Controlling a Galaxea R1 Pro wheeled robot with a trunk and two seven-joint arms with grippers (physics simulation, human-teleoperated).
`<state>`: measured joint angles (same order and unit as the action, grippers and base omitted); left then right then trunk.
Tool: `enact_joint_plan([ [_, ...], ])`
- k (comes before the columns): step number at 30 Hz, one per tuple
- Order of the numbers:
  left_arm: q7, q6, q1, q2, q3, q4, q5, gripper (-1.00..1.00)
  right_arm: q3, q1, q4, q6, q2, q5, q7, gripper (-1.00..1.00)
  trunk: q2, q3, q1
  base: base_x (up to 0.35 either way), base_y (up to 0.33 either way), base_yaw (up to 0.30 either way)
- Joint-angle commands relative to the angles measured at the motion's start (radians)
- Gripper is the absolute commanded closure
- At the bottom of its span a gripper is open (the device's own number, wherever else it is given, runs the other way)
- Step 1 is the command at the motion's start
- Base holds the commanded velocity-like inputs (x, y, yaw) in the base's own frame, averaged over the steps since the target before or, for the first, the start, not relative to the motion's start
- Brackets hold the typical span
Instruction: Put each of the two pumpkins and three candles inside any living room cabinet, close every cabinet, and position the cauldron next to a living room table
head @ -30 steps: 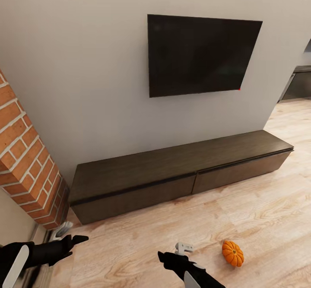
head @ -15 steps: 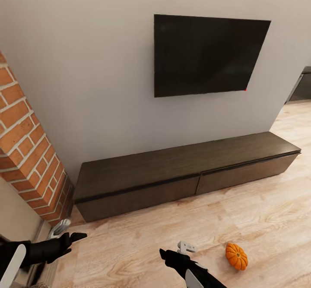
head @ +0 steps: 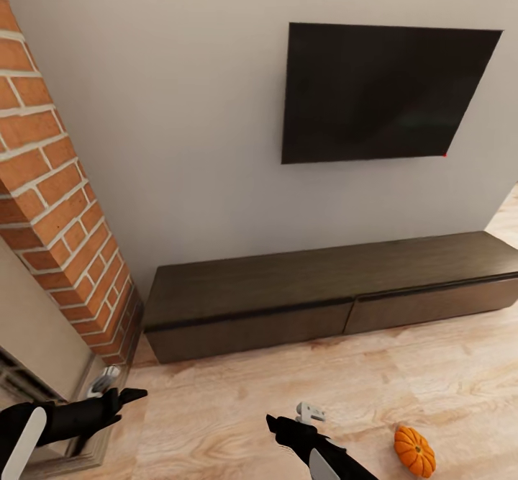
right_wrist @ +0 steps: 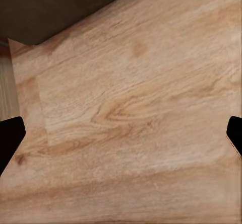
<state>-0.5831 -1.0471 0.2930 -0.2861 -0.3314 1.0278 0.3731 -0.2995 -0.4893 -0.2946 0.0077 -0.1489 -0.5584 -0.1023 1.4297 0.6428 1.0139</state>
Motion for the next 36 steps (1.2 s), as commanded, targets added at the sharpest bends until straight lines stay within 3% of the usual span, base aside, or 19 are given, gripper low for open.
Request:
enact_joint_plan([
  [1,0.0,0.0,0.0,0.0,0.0,0.0,0.0,-1.0,0.0,0.0,0.0,0.0,0.0,0.0,0.0,-1.0,0.0,0.0,0.0,0.208,-0.112,0.019],
  [17,-0.001,0.001,0.0,-0.002,-0.009,0.0,0.003,-1.0,-0.001,0.0,0.002,-0.006,-0.001,0.002,0.003,-1.0,0.0,0.0,0.0,0.065,-0.013,0.002],
  [21,-0.002,0.0,0.0,-0.002,-0.009,0.0,0.004,-1.0,-0.004,0.0,0.001,-0.006,-0.002,0.011,0.005,-1.0,0.028,0.013,0.015,0.0,0.0,0.0],
  [25,-0.037,0.0,0.0,-0.003,-0.007,0.0,0.037,-1.0,0.016,-0.001,0.001,-0.011,-0.001,0.002,0.004,-1.0,0.056,0.025,0.031,0.0,0.0,0.0],
  [28,-0.087,0.0,0.0,-0.006,-0.004,0.0,0.061,-1.0,0.094,-0.001,-0.002,-0.019,-0.001,-0.009,0.001,-1.0,0.077,0.034,0.042,0.0,0.0,0.0],
  [30,-0.113,0.0,0.0,-0.008,-0.004,0.0,0.068,-1.0,0.205,-0.001,-0.004,-0.022,-0.001,-0.042,-0.005,-1.0,0.091,0.041,0.05,0.0,0.0,0.0],
  [31,-0.116,0.0,0.0,-0.009,-0.003,0.0,0.069,-1.0,0.234,-0.001,-0.005,-0.022,-0.001,-0.052,-0.006,-1.0,0.098,0.044,0.054,0.0,0.0,0.0],
  [32,-0.122,0.0,0.0,-0.009,-0.003,0.001,0.071,-1.0,0.289,-0.001,-0.007,-0.022,-0.001,-0.069,-0.011,-1.0,0.105,0.047,0.058,0.0,0.0,0.0],
  [34,-0.129,0.0,0.0,-0.01,-0.002,0.001,0.073,-1.0,0.371,-0.003,-0.01,-0.022,-0.002,-0.089,-0.047,-1.0,0.119,0.053,0.065,0.0,0.0,0.0],
  [36,-0.131,0.0,0.0,-0.01,-0.003,0.0,0.074,-1.0,0.414,-0.01,-0.012,-0.023,-0.004,-0.1,-0.101,-1.0,0.133,0.06,0.073,0.0,0.0,0.0],
])
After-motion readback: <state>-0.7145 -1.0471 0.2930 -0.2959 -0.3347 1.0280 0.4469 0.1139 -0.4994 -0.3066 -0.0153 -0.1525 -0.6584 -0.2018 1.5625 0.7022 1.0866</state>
